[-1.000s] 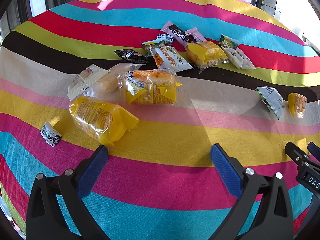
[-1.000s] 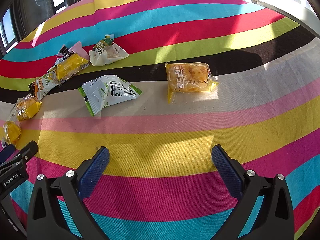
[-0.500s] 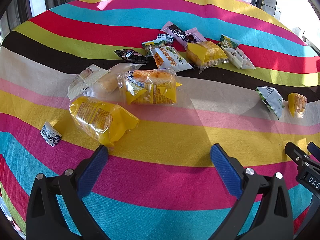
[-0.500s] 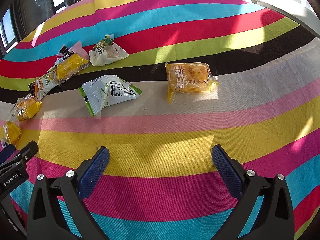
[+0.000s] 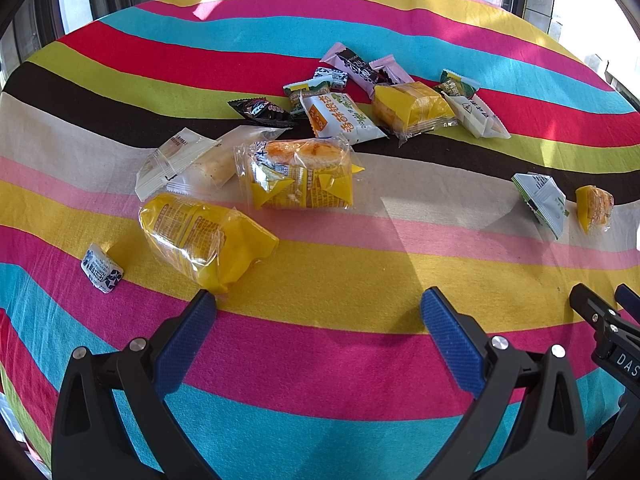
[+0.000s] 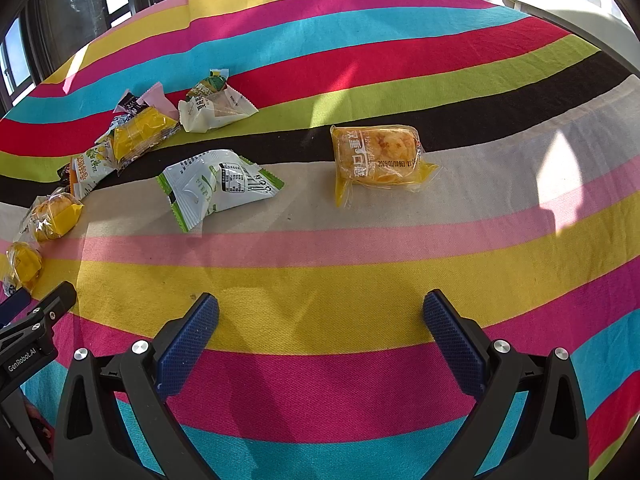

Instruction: Organize snacks

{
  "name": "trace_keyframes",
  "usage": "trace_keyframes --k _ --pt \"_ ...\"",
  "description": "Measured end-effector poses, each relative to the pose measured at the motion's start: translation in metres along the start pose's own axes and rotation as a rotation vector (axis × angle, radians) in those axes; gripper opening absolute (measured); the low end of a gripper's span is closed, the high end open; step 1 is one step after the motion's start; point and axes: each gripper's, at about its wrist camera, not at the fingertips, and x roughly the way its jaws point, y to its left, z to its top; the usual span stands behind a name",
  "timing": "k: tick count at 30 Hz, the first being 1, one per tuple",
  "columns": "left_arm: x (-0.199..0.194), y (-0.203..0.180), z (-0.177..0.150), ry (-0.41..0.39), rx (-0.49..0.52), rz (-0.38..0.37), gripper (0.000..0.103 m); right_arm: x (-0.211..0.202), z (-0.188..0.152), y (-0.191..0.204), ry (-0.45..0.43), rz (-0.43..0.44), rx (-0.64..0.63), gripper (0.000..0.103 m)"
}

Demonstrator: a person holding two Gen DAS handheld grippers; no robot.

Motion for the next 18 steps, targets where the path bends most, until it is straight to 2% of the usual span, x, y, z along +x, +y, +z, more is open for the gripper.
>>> trace_keyframes --k 18 --pt "0.0 0.0 0.0 0.0 0.0 0.0 0.102 0.0001 0.0002 0.0012 0.0 0.0 -0.003 0.099"
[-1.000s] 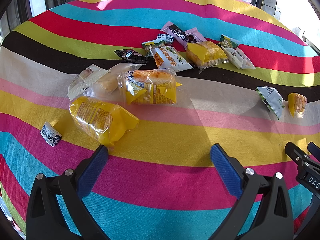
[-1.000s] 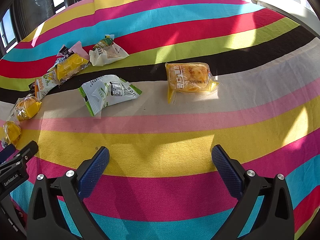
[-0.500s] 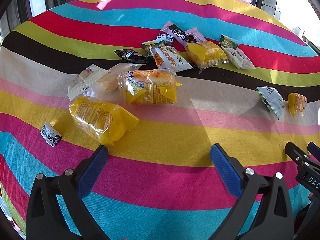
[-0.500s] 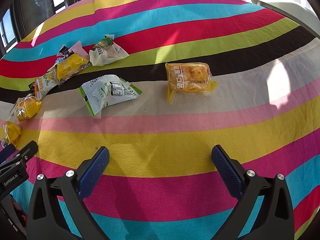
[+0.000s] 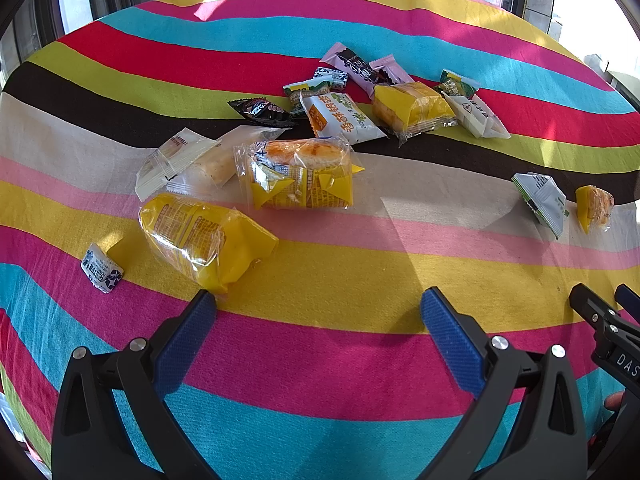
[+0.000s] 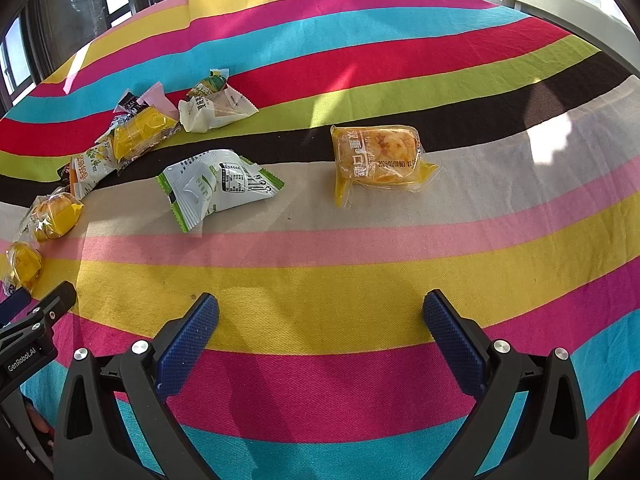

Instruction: Organize snacks

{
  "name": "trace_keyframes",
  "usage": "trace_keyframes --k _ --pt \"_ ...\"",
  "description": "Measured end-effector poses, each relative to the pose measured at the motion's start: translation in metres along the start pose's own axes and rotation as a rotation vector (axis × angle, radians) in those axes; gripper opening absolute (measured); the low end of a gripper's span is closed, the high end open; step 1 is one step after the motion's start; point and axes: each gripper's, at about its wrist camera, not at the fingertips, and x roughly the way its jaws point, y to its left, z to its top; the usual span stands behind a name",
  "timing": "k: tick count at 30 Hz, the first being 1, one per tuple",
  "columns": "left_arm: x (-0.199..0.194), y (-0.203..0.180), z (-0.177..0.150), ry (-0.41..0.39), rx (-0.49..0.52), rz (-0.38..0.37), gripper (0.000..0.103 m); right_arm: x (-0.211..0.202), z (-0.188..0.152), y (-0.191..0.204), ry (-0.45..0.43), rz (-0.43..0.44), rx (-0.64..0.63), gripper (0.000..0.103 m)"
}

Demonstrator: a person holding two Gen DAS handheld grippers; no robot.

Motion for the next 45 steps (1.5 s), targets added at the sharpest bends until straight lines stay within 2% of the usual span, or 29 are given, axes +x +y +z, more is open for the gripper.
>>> trace_keyframes --k 6,10,16,18,21,24,29,34,37,39,42,45 --pt "0.0 0.0 0.0 0.0 0.0 0.0 0.102 -0.002 -0.001 -0.003 0.021 0.018 -0.024 0.099" --pt "0.0 0.0 0.0 0.0 0.0 0.0 0.102 0.001 0.003 -0.001 0.062 0.045 -0.066 0.099" --pt "-0.002 0.0 -0.002 0.007 0.008 -0.003 0.102 -0.002 0.002 -0.004 0.072 0.094 -0.137 0.099" --pt "-0.003 0.005 -0.002 0.032 0.026 -0.02 0.102 -0.001 0.005 -0.004 0.086 0.124 -0.17 0.099" --pt "-0.011 0.007 -0.013 0.039 0.047 -0.044 0.102 -0.001 0.012 -0.002 0.099 0.221 -0.184 0.099" --pt "-0.024 0.019 -0.026 0.025 0.0 -0.064 0.102 0.001 0.026 0.008 0.087 0.324 -0.21 0.098" --pt "-0.036 0.041 -0.039 0.019 -0.055 -0.048 0.102 0.007 0.059 0.03 0.025 0.363 -0.295 0.098" --pt "-0.037 0.057 -0.043 0.019 -0.111 -0.023 0.102 0.042 0.08 0.036 0.096 0.409 -0.308 0.096" --pt "-0.037 0.058 -0.042 0.024 -0.116 -0.016 0.102 0.044 0.075 0.039 0.078 0.361 -0.366 0.083" --pt "-0.035 0.055 -0.04 0.03 -0.102 0.009 0.102 0.04 0.07 0.038 0.042 0.312 -0.389 0.055" --pt "-0.031 0.05 -0.036 0.052 -0.075 0.044 0.102 0.031 0.064 0.027 0.024 0.34 -0.371 0.049" --pt "-0.028 0.055 -0.029 0.082 -0.12 0.034 0.102 0.021 0.056 0.021 -0.006 0.316 -0.377 0.046"
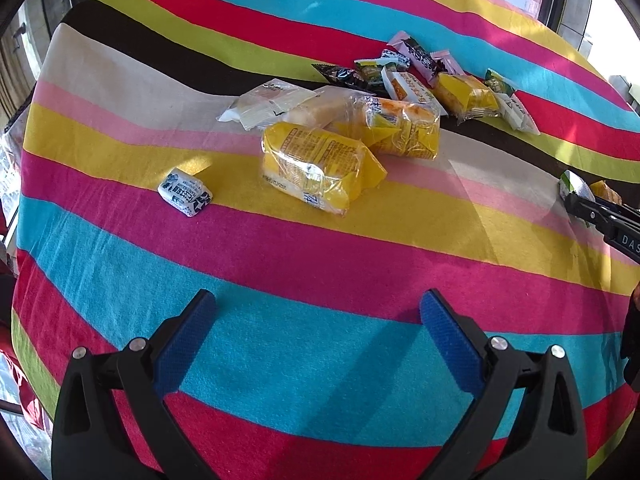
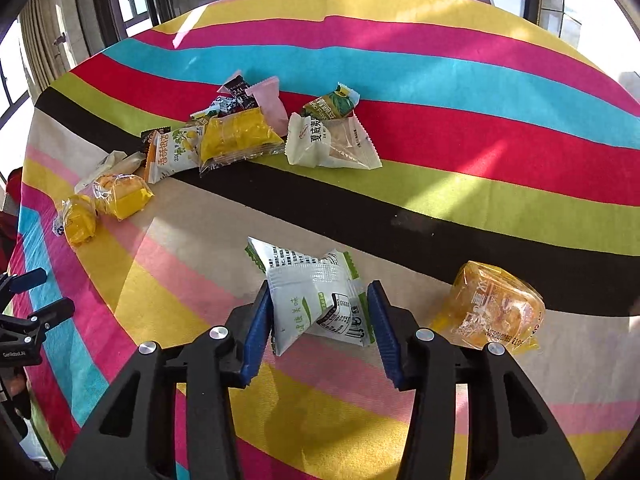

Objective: Organize snacks
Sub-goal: 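Grasp the white-green snack packet with the right tool while the left tool approaches the yellow bread bag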

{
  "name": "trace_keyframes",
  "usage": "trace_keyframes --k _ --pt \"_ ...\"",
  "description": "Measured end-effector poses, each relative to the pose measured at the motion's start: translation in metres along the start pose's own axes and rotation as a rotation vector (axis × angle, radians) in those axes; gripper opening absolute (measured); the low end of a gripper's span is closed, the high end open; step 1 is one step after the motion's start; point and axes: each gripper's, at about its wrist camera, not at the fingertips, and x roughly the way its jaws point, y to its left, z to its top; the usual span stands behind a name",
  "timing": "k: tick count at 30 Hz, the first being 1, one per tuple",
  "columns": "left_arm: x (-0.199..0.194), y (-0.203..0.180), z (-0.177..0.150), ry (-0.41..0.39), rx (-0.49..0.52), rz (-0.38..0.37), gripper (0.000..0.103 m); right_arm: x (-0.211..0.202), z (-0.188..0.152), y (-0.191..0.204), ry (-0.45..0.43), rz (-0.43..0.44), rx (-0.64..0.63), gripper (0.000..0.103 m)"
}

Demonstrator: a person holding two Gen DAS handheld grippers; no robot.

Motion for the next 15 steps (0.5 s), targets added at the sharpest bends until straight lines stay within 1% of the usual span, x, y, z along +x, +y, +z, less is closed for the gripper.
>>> trace_keyframes --k 1,2,4,6,7,9,10,11,12,13,14,15 --pt "0.0 0.004 0.003 0.0 -0.033 -0.022 0.102 -0.004 -0.002 -0.001 -0.005 0.003 0.008 0.045" --pt "-0.001 0.01 0.006 -0.01 -0.074 -0.052 0.102 -0.007 -0.003 -0.001 -0.01 0.016 0.017 0.037" --pt "0.0 0.019 0.013 -0.017 -0.131 -0.082 0.102 -0.013 -0.008 -0.001 -0.016 0.026 0.034 0.036" --pt "0.004 0.021 0.022 -0.021 -0.145 -0.091 0.102 -0.013 -0.011 0.001 -0.019 0.022 0.038 0.036" --pt "0.007 0.02 0.027 -0.025 -0.144 -0.083 0.102 -0.013 -0.013 0.003 -0.027 0.013 0.033 0.036" --pt "0.009 0.014 0.038 -0.05 -0.128 -0.063 0.097 -0.012 -0.014 0.006 -0.028 -0.001 0.018 0.036" --pt "0.01 0.009 0.045 -0.065 -0.103 -0.048 0.091 -0.012 -0.013 0.008 -0.029 -0.003 0.016 0.036" --pt "0.01 0.004 0.051 -0.08 -0.07 -0.027 0.088 -0.011 -0.013 0.01 -0.029 0.0 0.017 0.036" --pt "0.012 -0.001 0.058 -0.096 -0.037 0.004 0.087 -0.009 -0.013 0.011 -0.028 0.0 0.016 0.036" --pt "0.015 -0.005 0.063 -0.102 -0.006 0.028 0.083 -0.008 -0.014 0.013 -0.028 -0.008 0.011 0.036" --pt "0.019 -0.008 0.067 -0.091 0.023 0.027 0.072 -0.008 -0.015 0.015 -0.03 -0.016 0.006 0.036" --pt "0.022 -0.009 0.068 -0.079 0.047 0.02 0.07 -0.008 -0.015 0.016 -0.032 -0.02 0.004 0.036"
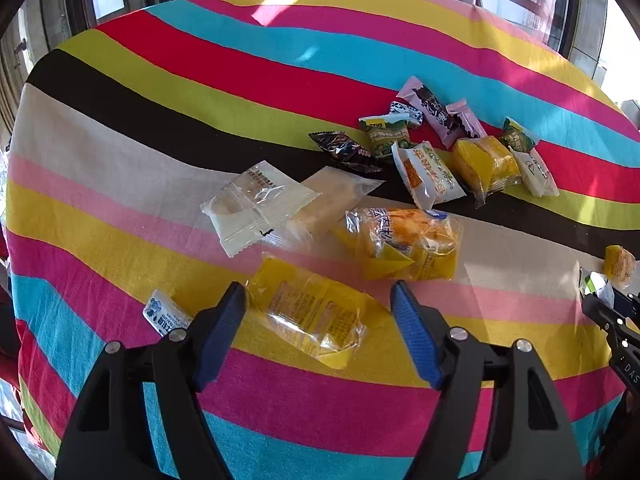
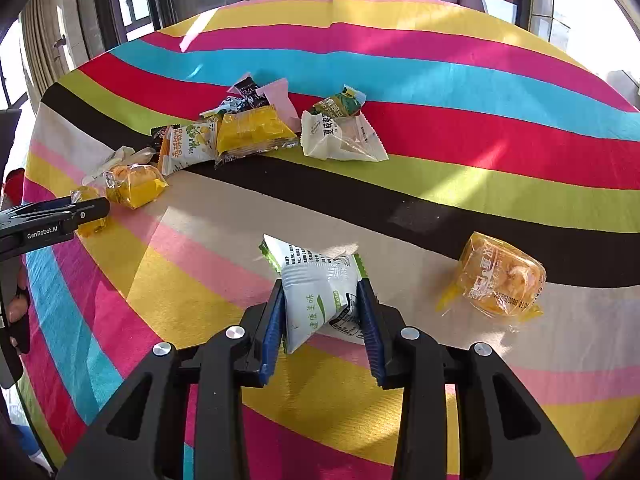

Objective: Organize snacks
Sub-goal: 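Grasp the white-green snack packet with the right tool while the left tool approaches the yellow bread bag, then close the left tool on the yellow bread bag and lift it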

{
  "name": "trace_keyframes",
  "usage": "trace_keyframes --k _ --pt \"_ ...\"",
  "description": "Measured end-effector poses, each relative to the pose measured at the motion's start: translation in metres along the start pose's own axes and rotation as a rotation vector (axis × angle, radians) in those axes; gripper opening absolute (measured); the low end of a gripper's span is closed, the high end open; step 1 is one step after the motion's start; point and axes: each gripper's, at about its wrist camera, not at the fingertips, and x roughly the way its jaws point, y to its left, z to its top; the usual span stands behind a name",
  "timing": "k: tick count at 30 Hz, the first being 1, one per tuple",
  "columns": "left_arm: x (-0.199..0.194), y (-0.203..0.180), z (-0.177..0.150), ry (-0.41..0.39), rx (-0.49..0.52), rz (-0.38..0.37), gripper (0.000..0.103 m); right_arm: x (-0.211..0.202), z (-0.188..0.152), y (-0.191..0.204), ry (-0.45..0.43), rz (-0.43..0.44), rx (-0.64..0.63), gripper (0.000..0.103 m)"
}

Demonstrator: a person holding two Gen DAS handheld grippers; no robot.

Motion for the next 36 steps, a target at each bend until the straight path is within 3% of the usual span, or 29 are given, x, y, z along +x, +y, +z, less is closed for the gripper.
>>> trace_keyframes --k 4,6,9,10,11,12,17,20,24,25,27,28,29,36 --pt "-0.007 0.003 -0.008 -0.037 0.071 -0.048 0.061 0.0 -0.001 -0.002 -0.006 0.011 0.013 0.036" --pt "-0.011 0.011 -0.013 -0.045 0.047 -0.095 0.06 0.001 0.0 -0.001 -0.004 0.012 0.012 0.037" --pt "-0.016 0.019 -0.022 -0.043 0.007 -0.132 0.075 0.002 0.0 0.0 -0.003 0.011 0.008 0.037" --pt "-0.017 0.02 -0.024 -0.037 -0.008 -0.13 0.088 0.002 0.001 0.0 -0.002 0.01 0.007 0.038" --pt "-0.017 0.021 -0.026 -0.027 -0.023 -0.11 0.097 0.002 0.001 0.0 -0.001 0.009 0.007 0.038" --pt "-0.016 0.022 -0.028 -0.014 -0.038 -0.078 0.099 0.001 0.0 0.0 -0.001 0.009 0.008 0.038" --pt "-0.009 0.032 -0.029 0.055 -0.147 -0.028 0.1 0.002 0.0 0.0 0.001 0.007 0.005 0.039" --pt "-0.016 0.027 -0.026 0.05 -0.164 -0.136 0.1 0.002 0.0 0.001 0.002 0.008 0.005 0.04" --pt "-0.015 0.02 -0.019 0.022 -0.203 -0.14 0.1 0.002 0.0 0.001 0.003 0.006 0.002 0.041" --pt "-0.011 0.02 -0.017 0.025 -0.22 -0.139 0.094 0.002 0.001 0.001 0.003 0.005 0.002 0.041" --pt "-0.006 0.017 -0.015 0.011 -0.21 -0.112 0.066 0.002 0.001 0.001 0.003 0.004 0.003 0.041" --pt "-0.005 0.015 -0.014 0.016 -0.195 -0.159 0.048 0.002 0.0 0.001 0.003 0.004 0.005 0.042" --pt "-0.006 0.012 -0.015 0.022 -0.182 -0.185 0.042 0.002 0.0 0.001 0.003 0.004 0.008 0.041" --pt "-0.027 0.0 -0.053 -0.029 -0.053 -0.272 0.038 -0.001 -0.001 -0.002 -0.015 0.006 0.027 0.036"
